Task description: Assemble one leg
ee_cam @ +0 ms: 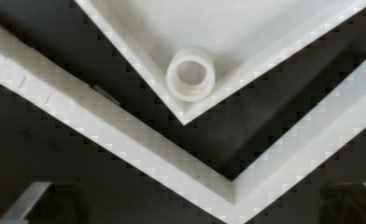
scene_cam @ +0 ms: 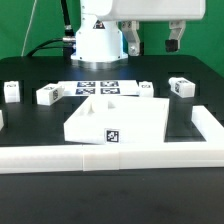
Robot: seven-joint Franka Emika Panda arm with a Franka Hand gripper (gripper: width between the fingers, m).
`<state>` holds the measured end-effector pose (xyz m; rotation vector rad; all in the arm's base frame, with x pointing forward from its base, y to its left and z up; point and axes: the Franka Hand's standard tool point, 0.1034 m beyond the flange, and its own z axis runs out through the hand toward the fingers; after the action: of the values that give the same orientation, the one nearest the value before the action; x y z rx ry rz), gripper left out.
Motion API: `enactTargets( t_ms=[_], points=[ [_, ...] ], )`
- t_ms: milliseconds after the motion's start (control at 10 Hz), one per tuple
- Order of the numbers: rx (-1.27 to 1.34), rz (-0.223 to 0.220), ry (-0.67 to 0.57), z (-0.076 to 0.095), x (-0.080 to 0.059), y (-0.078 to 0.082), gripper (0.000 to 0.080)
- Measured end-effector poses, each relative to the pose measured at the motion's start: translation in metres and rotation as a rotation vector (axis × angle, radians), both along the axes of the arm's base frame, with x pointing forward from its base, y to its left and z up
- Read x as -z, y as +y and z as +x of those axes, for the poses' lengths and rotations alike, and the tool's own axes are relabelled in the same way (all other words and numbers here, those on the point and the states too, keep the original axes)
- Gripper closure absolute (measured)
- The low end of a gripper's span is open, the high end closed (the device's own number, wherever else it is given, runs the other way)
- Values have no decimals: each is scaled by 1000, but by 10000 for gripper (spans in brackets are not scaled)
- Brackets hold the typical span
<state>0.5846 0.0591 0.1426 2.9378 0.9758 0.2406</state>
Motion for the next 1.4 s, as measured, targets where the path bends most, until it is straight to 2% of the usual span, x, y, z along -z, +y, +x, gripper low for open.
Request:
enactTargets(
  t_ms=[700,1100,1200,1400],
  points=[
    [-30,-4,1,-1,3,0,150],
    [-413,-53,95,-31,32,-4,150],
    [-413,-51,116,-37,36,-6,150],
    [-412,-51,117,-37,36,-6,150]
  ],
)
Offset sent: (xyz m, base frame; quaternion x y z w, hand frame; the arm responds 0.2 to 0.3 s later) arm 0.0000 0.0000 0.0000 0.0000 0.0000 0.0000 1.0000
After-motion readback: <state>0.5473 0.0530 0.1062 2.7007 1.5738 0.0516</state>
